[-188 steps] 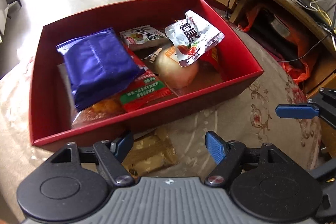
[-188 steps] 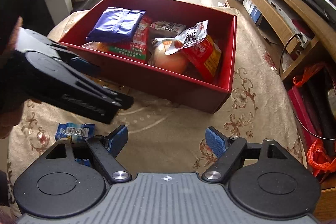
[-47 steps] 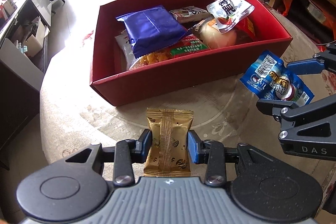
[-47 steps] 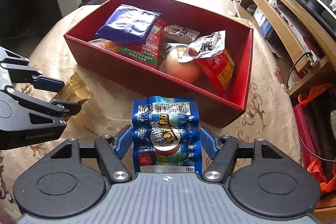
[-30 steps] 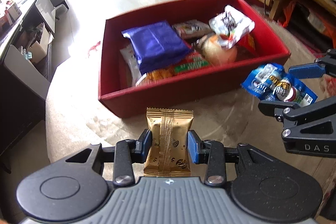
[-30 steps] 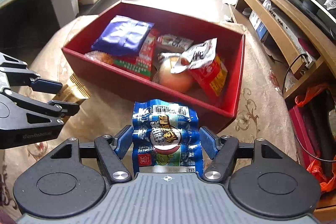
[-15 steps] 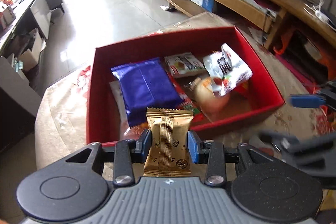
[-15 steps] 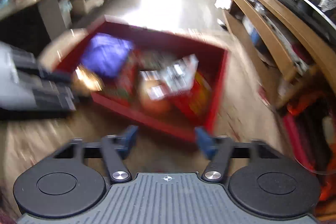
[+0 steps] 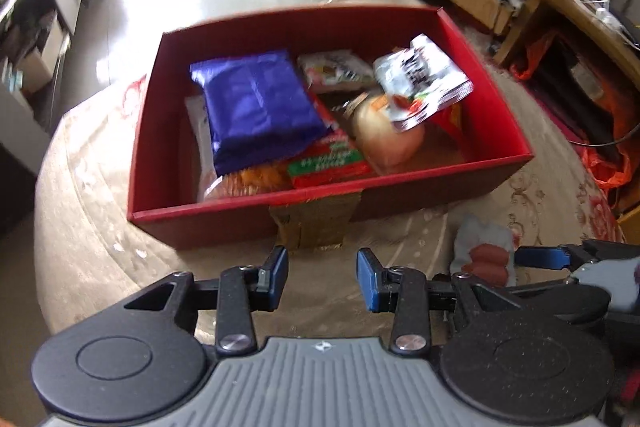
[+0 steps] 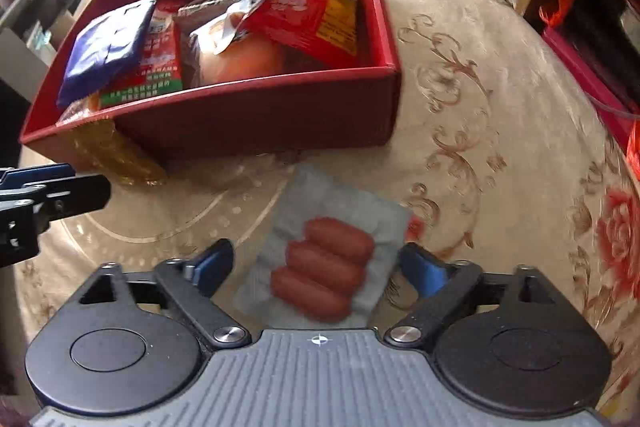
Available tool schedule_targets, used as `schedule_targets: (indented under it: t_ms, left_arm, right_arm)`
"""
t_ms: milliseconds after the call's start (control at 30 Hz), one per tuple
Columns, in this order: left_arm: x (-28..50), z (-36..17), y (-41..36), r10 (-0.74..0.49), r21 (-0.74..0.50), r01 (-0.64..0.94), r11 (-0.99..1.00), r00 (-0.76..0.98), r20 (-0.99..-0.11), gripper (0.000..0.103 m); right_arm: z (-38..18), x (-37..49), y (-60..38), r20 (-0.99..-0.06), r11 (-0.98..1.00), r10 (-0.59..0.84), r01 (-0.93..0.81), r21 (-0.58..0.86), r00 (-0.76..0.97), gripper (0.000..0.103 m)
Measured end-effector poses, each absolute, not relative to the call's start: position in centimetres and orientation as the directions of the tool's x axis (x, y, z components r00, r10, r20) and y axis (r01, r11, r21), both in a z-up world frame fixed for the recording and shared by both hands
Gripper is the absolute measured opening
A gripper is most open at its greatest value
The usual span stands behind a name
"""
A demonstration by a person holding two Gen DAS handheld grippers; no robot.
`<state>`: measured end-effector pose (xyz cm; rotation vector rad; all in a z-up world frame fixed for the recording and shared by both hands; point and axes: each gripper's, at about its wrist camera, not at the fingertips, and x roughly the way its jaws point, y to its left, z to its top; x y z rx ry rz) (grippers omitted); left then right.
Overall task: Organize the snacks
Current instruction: 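Lift the gold pastry and sausage pack off the table with both grippers, then carry the gold pastry and sausage pack over the red box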
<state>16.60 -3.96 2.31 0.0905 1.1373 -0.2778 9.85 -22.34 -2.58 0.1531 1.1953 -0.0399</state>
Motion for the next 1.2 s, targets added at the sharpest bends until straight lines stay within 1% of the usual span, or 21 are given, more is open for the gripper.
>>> schedule_targets:
  t_ms: [100,133,167,267,300,333,433,600,667,700,800,867,933,967,1200]
  left_arm:
    - [17.0,1.2,-4.3,-0.145,-0.053,0.242,0.969,0.382,-0.913,0.040]
    - [17.1,0.9,-4.4,-0.142,-0.052,0.237,0.970,0.380,-0.914,0.042]
    - [17.2,0.7,-4.4,-0.146,-0.058,0.234,0.970,0.377,-0.915,0.043]
    - [17.2,1.0,-3.9,-0.176,-0.097,0.216,0.972,0.383,-0.907,0.054]
    - [17.2,1.1,-3.7,-0.184,-0.109,0.205,0.973,0.391,-0.902,0.060]
    - [17.3,1.2,-3.5,-0.190,-0.122,0.191,0.974,0.397,-0.898,0.063]
    - [17.6,1.1,-3.4,-0.219,-0.171,0.151,0.974,0.402,-0.889,0.065]
    - [18.6,0.1,-4.6,-0.195,-0.174,0.089,0.981,0.410,-0.891,0.066]
    - [18.8,-0.5,-5.3,-0.159,-0.143,0.069,0.987,0.424,-0.892,0.066]
    - [18.8,-1.0,-5.4,-0.147,-0.134,0.060,0.989,0.426,-0.893,0.066]
    - [18.7,-2.1,-5.5,-0.112,-0.107,0.035,0.994,0.419,-0.901,0.042]
    - [18.5,-1.8,-5.3,-0.110,-0.107,0.030,0.994,0.432,-0.895,0.040]
    - [18.1,-1.4,-5.1,-0.118,-0.116,0.032,0.993,0.444,-0.888,0.035]
    - [18.0,-1.1,-5.0,-0.121,-0.118,0.034,0.992,0.449,-0.885,0.034]
    - [16.4,1.5,-4.4,-0.186,-0.166,0.083,0.983,0.479,-0.858,0.034]
  right_arm:
    - [-3.3,9.8,-20.4,-0.918,0.998,-0.053,0.049,-0.036,0.393,0.095]
    - [-3.3,9.5,-20.0,-0.909,0.998,-0.060,0.022,-0.056,0.412,0.090]
    - [-3.1,9.3,-19.9,-0.907,0.999,-0.041,-0.002,-0.046,0.419,0.080]
    - [-2.6,8.6,-20.5,-0.906,0.998,-0.007,-0.047,-0.029,0.424,0.073]
    - [-2.5,8.3,-20.8,-0.905,0.998,-0.003,-0.052,-0.027,0.426,0.072]
    - [-2.3,8.0,-21.1,-0.905,0.998,0.004,-0.053,-0.021,0.426,0.070]
    - [-1.8,7.3,-22.2,-0.902,0.999,0.029,-0.054,0.006,0.431,0.069]
    - [-0.3,6.8,-22.7,-0.881,0.998,0.053,-0.046,0.036,0.471,0.069]
    - [0.6,6.6,-22.7,-0.871,0.998,0.067,-0.044,0.052,0.486,0.069]
    - [1.0,6.6,-22.8,-0.867,0.997,0.074,-0.045,0.059,0.493,0.069]
    - [1.7,6.9,-23.1,-0.857,0.996,0.094,-0.049,0.081,0.507,0.069]
    - [2.0,7.4,-23.5,-0.848,0.995,0.100,-0.051,0.085,0.521,0.069]
    - [2.5,7.5,-23.9,-0.839,0.995,0.103,-0.051,0.089,0.535,0.069]
    - [2.7,7.6,-24.0,-0.834,0.995,0.103,-0.050,0.090,0.542,0.069]
    - [4.5,7.4,-24.3,-0.797,0.993,0.119,-0.052,0.110,0.593,0.069]
